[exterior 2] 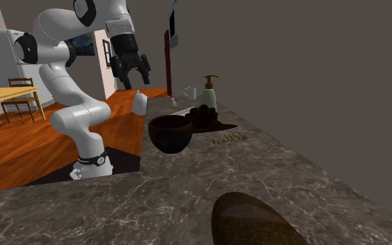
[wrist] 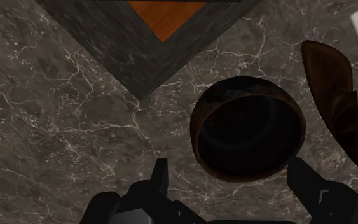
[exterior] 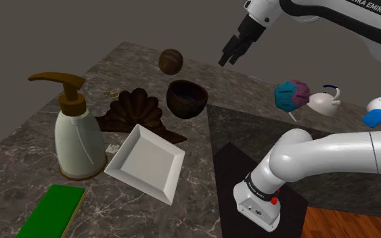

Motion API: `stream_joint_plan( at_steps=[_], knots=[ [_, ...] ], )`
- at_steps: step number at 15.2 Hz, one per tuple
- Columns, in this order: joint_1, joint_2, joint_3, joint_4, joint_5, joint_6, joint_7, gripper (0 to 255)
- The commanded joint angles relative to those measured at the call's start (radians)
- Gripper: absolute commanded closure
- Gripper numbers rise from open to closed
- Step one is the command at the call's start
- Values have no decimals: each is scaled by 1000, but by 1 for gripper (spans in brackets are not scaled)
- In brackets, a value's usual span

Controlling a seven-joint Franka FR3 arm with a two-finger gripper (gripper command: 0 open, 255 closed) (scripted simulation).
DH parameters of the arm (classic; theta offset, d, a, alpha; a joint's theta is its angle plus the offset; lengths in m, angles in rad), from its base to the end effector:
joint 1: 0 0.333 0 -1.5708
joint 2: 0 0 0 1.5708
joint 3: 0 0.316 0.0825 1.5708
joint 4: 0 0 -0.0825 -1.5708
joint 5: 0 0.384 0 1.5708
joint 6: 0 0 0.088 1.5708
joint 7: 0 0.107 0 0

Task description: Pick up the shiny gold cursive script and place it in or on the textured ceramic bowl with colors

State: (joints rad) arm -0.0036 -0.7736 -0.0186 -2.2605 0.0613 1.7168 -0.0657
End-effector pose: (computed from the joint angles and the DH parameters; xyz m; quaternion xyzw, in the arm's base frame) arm 0.3240 -0.0039 0.6472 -0.9925 -0.0225 -0.1160 0.0323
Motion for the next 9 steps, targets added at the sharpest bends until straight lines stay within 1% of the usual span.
stream_joint_plan(
  at_steps=[1,9],
  knots=[
    [0,0,0,0,0,0,0,0],
    [50,267,73,85,8,131,-4,0]
  ],
)
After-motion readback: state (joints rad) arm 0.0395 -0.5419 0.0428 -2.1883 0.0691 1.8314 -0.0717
